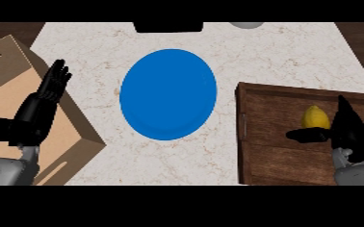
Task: Pick the lemon from the tray and place it in the plate
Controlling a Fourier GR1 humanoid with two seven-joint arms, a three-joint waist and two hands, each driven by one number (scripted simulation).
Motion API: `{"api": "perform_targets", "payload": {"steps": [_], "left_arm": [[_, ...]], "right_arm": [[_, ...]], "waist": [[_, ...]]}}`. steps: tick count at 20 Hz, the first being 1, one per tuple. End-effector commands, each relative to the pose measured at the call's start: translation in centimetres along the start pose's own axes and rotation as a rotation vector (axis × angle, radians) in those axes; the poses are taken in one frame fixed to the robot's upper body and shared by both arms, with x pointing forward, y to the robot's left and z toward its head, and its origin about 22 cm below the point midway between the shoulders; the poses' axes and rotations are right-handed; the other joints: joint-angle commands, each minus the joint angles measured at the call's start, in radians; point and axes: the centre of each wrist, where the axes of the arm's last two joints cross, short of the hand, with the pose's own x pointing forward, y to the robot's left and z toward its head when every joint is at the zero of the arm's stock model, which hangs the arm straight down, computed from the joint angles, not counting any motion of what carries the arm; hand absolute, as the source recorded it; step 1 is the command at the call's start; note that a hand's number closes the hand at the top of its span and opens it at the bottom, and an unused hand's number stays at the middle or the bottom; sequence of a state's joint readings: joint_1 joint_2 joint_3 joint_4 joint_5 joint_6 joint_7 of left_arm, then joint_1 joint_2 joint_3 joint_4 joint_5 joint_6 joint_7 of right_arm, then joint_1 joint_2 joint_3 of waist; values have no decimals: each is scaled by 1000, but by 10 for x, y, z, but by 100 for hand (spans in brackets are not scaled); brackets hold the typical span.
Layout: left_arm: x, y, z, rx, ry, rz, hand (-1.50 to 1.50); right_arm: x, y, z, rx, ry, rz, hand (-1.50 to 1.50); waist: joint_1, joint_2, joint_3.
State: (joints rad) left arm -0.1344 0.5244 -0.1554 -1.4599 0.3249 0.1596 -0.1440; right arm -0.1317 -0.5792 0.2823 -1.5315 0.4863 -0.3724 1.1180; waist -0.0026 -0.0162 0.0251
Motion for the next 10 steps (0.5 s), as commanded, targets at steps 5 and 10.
{"api": "perform_targets", "payload": {"steps": [5, 10], "left_arm": [[-40, -18, 24, -21, 151, 23, 0], [-39, -22, 29, -19, 147, 38, 0]], "right_arm": [[-2, 6, -12, 19, 150, 63, -150], [-9, 19, -26, 82, 94, 63, 150]], "waist": [[1, 19, -27], [19, 21, -24]]}}
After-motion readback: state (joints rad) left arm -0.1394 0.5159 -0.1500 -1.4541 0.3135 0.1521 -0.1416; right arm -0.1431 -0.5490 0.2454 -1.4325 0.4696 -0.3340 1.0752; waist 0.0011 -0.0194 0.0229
